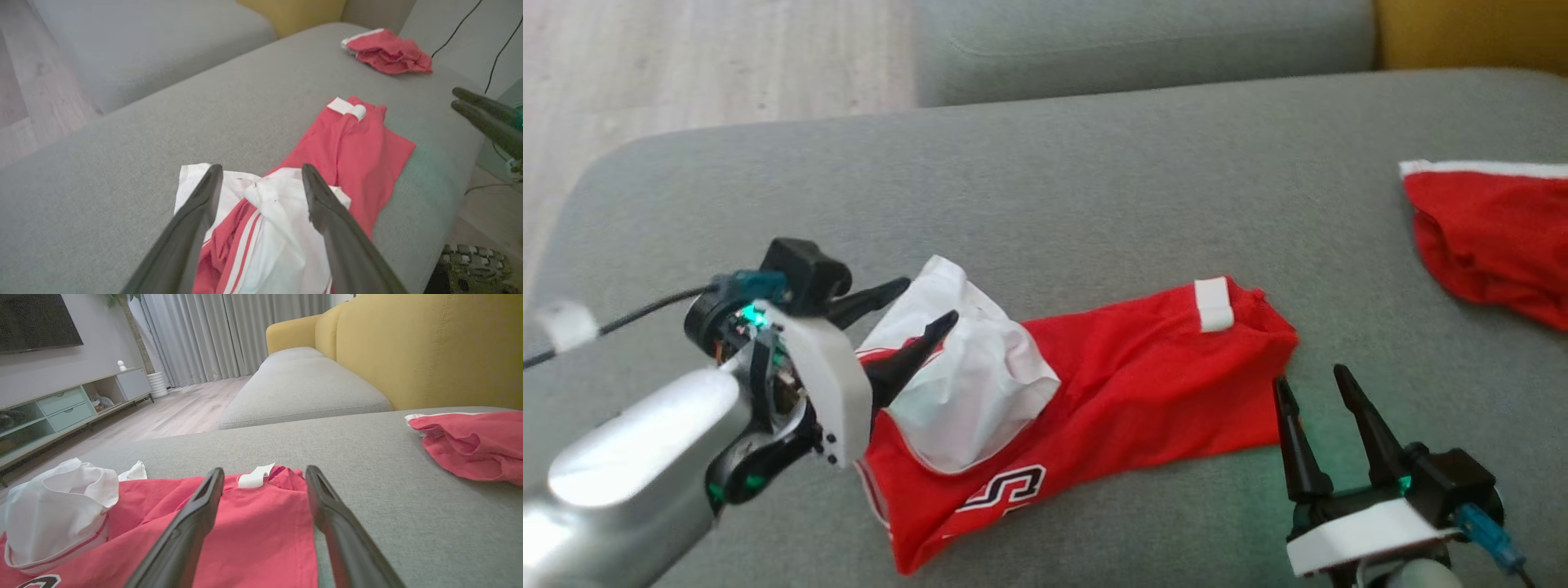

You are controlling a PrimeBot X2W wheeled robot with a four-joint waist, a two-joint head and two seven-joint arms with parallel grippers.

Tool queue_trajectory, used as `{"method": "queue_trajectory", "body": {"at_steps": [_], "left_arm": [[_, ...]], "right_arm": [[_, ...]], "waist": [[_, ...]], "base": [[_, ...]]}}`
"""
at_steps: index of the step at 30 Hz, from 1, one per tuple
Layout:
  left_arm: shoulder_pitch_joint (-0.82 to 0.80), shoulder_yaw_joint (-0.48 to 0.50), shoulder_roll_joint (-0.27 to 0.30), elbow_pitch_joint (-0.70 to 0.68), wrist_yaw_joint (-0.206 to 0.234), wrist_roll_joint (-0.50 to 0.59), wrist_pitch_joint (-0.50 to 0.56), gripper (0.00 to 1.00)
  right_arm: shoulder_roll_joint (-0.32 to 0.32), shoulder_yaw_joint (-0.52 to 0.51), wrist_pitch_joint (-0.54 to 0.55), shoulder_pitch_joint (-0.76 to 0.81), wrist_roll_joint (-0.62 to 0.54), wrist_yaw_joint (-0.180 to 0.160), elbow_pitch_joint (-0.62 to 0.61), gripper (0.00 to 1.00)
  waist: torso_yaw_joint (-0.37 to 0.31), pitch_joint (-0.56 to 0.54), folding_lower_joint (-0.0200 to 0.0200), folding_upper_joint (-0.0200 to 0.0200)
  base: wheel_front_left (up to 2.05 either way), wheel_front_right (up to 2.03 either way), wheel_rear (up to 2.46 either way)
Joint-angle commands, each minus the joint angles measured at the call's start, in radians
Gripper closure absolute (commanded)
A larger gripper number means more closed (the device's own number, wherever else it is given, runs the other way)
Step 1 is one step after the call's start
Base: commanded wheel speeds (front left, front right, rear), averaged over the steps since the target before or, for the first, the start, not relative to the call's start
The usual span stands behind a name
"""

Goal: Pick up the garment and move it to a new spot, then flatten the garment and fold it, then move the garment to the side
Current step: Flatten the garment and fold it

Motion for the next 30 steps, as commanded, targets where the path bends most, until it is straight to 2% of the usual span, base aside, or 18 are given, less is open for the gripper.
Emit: {"method": "queue_trajectory", "body": {"at_steps": [1, 7, 17, 18, 19, 20, 21, 22, 23, 25, 26, 27, 30], "left_arm": [[-0.084, 0.034, 0.019, 0.006, -0.011, 0.003, 0.036, 0.0], [-0.128, 0.001, -0.016, 0.101, -0.036, -0.039, 0.144, 0.0], [-0.129, -0.016, -0.024, 0.175, -0.051, -0.076, 0.182, 0.0], [-0.127, -0.017, -0.023, 0.174, -0.053, -0.082, 0.185, 0.13], [-0.125, -0.019, -0.022, 0.172, -0.054, -0.086, 0.189, 0.44], [-0.122, -0.021, -0.02, 0.169, -0.056, -0.094, 0.195, 0.63], [-0.119, -0.022, -0.019, 0.165, -0.057, -0.103, 0.2, 0.73], [-0.118, -0.023, -0.017, 0.16, -0.057, -0.108, 0.204, 0.79], [-0.117, -0.023, -0.014, 0.155, -0.058, -0.111, 0.206, 0.74], [-0.115, -0.024, -0.009, 0.141, -0.059, -0.113, 0.207, 0.51], [-0.115, -0.026, -0.005, 0.134, -0.059, -0.11, 0.206, 0.21], [-0.113, -0.028, -0.001, 0.126, -0.058, -0.106, 0.206, 0.0], [-0.104, -0.032, 0.006, 0.099, -0.049, -0.1, 0.202, 0.0]], "right_arm": [[-0.013, 0.027, -0.004, -0.047, -0.003, 0.007, -0.03, 0.0], [-0.01, 0.032, -0.004, -0.067, 0.0, 0.007, -0.03, 0.0], [-0.003, 0.031, -0.004, -0.08, 0.006, 0.007, -0.027, 0.0], [-0.002, 0.029, -0.004, -0.08, 0.006, 0.007, -0.026, 0.0], [-0.002, 0.028, -0.004, -0.079, 0.005, 0.007, -0.026, 0.0], [-0.001, 0.027, -0.004, -0.079, 0.005, 0.007, -0.026, 0.0], [-0.001, 0.026, -0.004, -0.078, 0.005, 0.007, -0.026, 0.0], [0.0, 0.025, -0.004, -0.077, 0.005, 0.007, -0.026, 0.0], [0.0, 0.023, -0.004, -0.077, 0.004, 0.007, -0.026, 0.0], [0.002, 0.02, -0.004, -0.075, 0.003, 0.007, -0.026, 0.0], [0.002, 0.018, -0.004, -0.074, 0.003, 0.007, -0.026, 0.0], [0.003, 0.016, -0.004, -0.073, 0.002, 0.007, -0.027, 0.0], [0.004, 0.014, -0.004, -0.069, 0.001, 0.007, -0.028, 0.0]], "waist": [[-0.03, 0.022, -0.0001, 0.0], [-0.074, 0.062, -0.0001, 0.0], [-0.103, 0.082, -0.0001, 0.0], [-0.103, 0.082, -0.0001, 0.0], [-0.103, 0.081, -0.0001, 0.0], [-0.103, 0.08, -0.0001, 0.0], [-0.102, 0.079, -0.0001, 0.0], [-0.1, 0.079, -0.0001, 0.0], [-0.099, 0.077, -0.0001, 0.0], [-0.095, 0.074, -0.0001, 0.0], [-0.093, 0.073, -0.0001, 0.0], [-0.091, 0.071, -0.0001, 0.0], [-0.085, 0.068, -0.0001, 0.0]], "base": [[0.0, 0.0, 0.0], [0.0, 0.0, 0.0], [0.0, 0.0, 0.0], [0.0, 0.0, 0.0], [0.0, 0.0, 0.0], [0.0, 0.0, 0.0], [0.0, 0.0, 0.0], [0.0, 0.0, 0.0], [0.0, 0.0, 0.0], [0.0, 0.0, 0.0], [0.0, 0.0, 0.0], [0.0, 0.0, 0.0], [0.0, 0.0, 0.0]]}}
